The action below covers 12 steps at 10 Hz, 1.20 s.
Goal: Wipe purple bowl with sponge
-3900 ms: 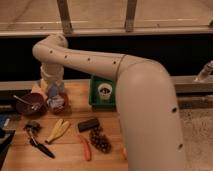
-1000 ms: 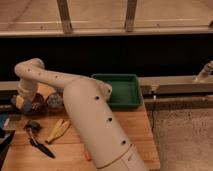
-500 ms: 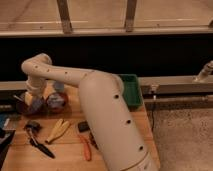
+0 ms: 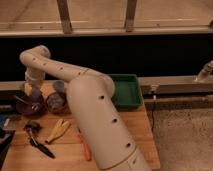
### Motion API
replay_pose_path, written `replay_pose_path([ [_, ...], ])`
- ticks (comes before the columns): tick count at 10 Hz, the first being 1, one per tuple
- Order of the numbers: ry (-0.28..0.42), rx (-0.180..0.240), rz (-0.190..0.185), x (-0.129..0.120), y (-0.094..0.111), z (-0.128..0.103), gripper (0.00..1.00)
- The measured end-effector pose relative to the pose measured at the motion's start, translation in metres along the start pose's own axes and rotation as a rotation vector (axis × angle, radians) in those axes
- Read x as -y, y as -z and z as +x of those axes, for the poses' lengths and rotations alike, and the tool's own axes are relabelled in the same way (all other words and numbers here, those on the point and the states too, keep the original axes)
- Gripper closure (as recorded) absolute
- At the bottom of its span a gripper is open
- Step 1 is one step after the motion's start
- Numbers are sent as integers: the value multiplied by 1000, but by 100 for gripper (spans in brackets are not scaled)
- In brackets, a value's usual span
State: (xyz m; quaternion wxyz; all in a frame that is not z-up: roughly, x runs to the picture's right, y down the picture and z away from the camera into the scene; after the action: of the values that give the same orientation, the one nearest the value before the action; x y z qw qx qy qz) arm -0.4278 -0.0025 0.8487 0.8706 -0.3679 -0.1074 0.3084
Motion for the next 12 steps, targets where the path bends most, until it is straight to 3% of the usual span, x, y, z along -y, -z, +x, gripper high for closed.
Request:
replay_pose_path([
  [3,31,13,-53,-13,-33,-10,100],
  [5,47,27,-76,-21,-40,-12,100],
  [8,103,36,-107,-55,-41,-16,100],
  [10,124,-2,-99,-76,-36,-3,100],
  [12,108,-34,-72,-78,-25,19,100],
])
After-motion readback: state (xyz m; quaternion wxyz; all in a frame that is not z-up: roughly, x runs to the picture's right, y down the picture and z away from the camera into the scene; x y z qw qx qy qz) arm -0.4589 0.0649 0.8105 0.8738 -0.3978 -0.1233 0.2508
